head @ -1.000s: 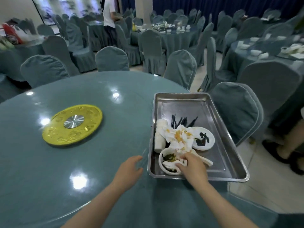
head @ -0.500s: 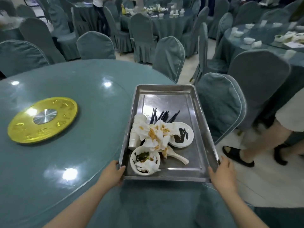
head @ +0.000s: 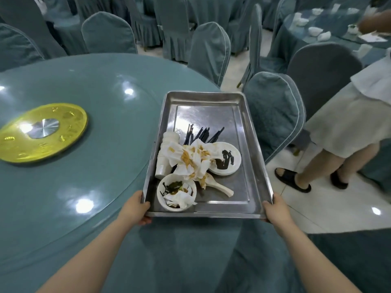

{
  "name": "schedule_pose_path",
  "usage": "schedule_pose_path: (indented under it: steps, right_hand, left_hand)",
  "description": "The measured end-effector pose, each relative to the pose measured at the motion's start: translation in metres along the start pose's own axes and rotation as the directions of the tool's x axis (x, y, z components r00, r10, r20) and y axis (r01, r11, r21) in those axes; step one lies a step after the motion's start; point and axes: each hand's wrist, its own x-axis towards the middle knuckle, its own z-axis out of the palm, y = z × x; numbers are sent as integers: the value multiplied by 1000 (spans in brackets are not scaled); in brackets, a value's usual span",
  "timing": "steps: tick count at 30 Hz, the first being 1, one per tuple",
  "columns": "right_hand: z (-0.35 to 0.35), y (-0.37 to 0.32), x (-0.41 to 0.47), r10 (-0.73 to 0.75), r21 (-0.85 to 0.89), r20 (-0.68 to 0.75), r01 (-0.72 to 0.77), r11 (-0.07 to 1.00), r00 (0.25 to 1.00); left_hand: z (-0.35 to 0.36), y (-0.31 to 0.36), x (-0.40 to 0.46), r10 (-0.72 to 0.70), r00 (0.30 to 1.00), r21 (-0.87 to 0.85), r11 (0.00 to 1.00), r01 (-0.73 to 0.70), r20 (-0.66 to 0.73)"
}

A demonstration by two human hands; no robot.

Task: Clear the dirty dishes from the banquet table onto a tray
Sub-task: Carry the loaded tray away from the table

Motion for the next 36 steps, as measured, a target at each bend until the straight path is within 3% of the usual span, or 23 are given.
schedule_pose_path:
  steps: [8,14,17,20,31,36]
  right_hand:
    - [-9,27,-64,1,-166,33,5,986,999]
    - [-14,30,-75,121,-143,112,-105,984,986]
    - [-12,18,-64,84,-126,37,-79,989,996]
    - [-7,5,-55,13,-56,-48,-16,998,999]
    - [4,17,-79,-122,-91,-86,114,989,989]
    - [4,33,-119,-92,-36,-138,88,995,986]
  left_hand:
    - [-9,-35,-34,-38,999,-32,999,39,34]
    - [-21,-43,-34,-26,994,159,987,9,106]
    - [-22,-32,-22,37,997,257,965,-53,68]
    - [-20,-22,-8,116,993,216,970,-110,-16]
    - [4,-39,-20,253,961,125,963,-240,-109]
    - [-6,-55,-46,344,933,150,933,-327,-105]
